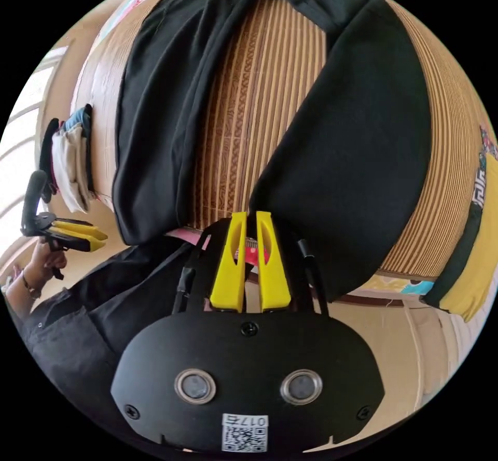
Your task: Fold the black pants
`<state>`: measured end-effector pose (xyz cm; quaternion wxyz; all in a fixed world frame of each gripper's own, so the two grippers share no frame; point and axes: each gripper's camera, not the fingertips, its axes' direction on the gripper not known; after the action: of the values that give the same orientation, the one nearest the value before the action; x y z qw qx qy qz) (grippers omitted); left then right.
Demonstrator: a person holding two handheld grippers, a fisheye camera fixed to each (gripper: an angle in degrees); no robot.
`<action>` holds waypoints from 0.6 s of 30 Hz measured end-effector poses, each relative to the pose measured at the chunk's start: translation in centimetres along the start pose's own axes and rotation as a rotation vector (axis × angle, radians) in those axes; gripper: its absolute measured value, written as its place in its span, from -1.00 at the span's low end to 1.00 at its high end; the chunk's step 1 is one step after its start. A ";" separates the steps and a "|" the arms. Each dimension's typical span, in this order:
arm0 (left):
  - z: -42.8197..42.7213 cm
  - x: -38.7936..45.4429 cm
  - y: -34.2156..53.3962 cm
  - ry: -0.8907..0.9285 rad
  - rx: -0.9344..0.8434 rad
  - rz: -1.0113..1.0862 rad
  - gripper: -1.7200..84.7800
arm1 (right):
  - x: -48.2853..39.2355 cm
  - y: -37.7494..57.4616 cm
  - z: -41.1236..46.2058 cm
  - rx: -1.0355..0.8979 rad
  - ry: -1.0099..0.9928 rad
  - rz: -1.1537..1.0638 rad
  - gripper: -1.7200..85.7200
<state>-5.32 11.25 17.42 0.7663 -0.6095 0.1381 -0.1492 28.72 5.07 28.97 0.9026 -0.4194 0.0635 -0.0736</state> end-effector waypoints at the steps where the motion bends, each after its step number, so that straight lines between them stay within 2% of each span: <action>1: -0.1 0.4 -0.2 0.018 0.015 0.011 -0.80 | 1.3 1.3 -1.4 0.054 -0.101 0.016 -0.86; 5: -1.1 4.3 -1.0 0.126 0.133 0.132 -0.76 | 5.5 7.3 -6.9 0.222 -0.498 -0.058 -0.89; 8: -1.2 7.6 -1.6 0.211 0.173 0.199 -0.69 | 7.3 10.5 -10.3 0.299 -0.674 -0.132 -0.89; 12: 0.1 12.9 -3.1 0.305 0.189 0.276 -0.63 | 6.9 11.6 -12.4 0.304 -0.738 -0.234 -0.89; 15: 2.4 16.5 -4.6 0.272 0.167 0.297 -0.61 | 4.9 11.3 -13.0 0.285 -0.761 -0.338 -0.89; 17: 3.8 18.1 -5.1 0.230 0.162 0.295 -0.69 | 3.6 10.5 -12.7 0.210 -0.788 -0.436 -0.88; 18: 4.4 18.9 -4.9 0.212 0.190 0.305 -0.80 | 3.4 10.2 -12.6 0.181 -0.788 -0.468 -0.88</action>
<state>13.45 6.65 22.58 0.8152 -0.4873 0.2942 -0.1072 30.62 1.52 12.86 0.8500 -0.3379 -0.3872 -0.1156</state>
